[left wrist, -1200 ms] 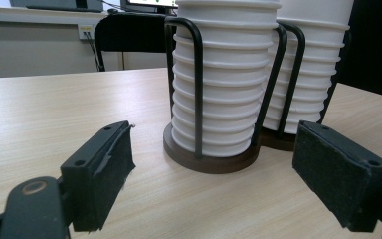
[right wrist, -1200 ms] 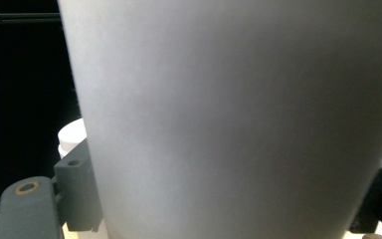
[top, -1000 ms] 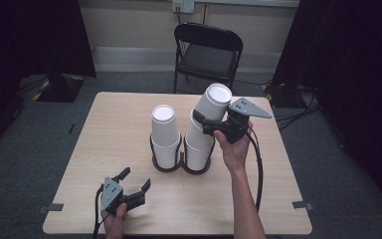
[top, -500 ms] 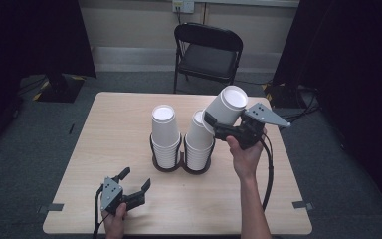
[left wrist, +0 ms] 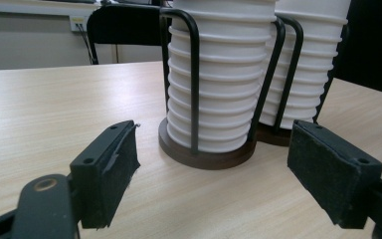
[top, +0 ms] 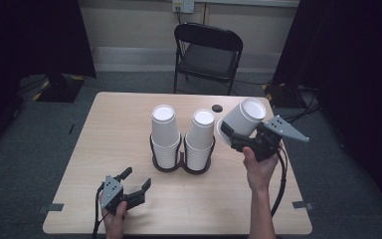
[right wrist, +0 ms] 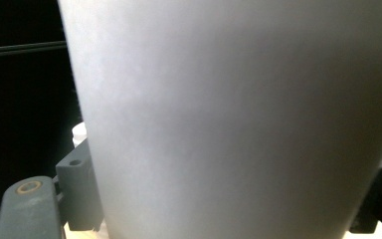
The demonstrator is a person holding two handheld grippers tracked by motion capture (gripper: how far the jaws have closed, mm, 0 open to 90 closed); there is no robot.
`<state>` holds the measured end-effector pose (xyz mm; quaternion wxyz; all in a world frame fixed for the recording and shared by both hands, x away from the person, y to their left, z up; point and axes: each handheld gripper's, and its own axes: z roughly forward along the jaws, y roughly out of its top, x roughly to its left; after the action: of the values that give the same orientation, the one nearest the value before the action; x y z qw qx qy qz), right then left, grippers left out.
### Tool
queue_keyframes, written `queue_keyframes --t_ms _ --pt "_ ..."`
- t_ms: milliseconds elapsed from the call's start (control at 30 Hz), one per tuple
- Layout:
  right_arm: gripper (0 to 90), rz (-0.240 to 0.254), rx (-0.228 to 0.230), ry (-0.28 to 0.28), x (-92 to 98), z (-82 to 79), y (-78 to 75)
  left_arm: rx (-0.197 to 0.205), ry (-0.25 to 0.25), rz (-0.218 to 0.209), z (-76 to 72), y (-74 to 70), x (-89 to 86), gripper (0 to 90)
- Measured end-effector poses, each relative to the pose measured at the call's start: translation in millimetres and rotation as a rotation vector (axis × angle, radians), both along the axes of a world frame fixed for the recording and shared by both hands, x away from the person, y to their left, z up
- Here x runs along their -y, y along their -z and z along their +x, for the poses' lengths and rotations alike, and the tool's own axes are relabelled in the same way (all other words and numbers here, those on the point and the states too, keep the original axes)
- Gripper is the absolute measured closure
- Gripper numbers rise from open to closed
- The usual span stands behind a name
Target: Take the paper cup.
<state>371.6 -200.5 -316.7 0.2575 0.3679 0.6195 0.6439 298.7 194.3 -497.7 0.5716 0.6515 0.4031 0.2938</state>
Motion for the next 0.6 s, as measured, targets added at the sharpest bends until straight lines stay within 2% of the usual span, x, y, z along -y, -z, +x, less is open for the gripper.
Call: queue_keyframes --t_ms 100,233,333,367,500,533,567,600 --pt "14.5 0.011 -0.013 -0.002 2.8 -3.1 5.4 -0.003 0.005 0.001 0.7 -0.1 -0.7 22.2" --pt "14.4 -0.031 -0.025 0.017 3.6 -10.5 15.3 -0.031 0.056 -0.033 3.9 0.0 -3.6 23.4" --pt "14.4 -0.029 -0.042 0.011 3.8 -15.6 22.2 -0.019 0.084 -0.056 3.2 0.5 -5.2 23.2" --pt "14.5 -0.027 -0.059 0.008 3.5 -19.0 29.6 -0.014 0.092 -0.054 2.4 0.4 -4.9 23.5" --pt "14.4 -0.022 -0.079 0.001 2.1 -24.6 37.9 -0.01 0.101 -0.047 1.8 -0.7 -3.6 24.9" --pt "14.5 -0.022 -0.091 -0.008 -0.1 -29.7 44.7 -0.007 0.104 -0.062 1.0 -1.8 -2.6 25.6" --pt "14.5 -0.022 -0.091 -0.008 -0.1 -29.7 44.7 -0.007 0.104 -0.062 1.0 -1.8 -2.6 25.5" --pt "14.5 -0.018 -0.105 -0.017 -2.0 -33.3 51.5 -0.012 0.111 -0.054 1.0 -2.8 0.1 25.6"
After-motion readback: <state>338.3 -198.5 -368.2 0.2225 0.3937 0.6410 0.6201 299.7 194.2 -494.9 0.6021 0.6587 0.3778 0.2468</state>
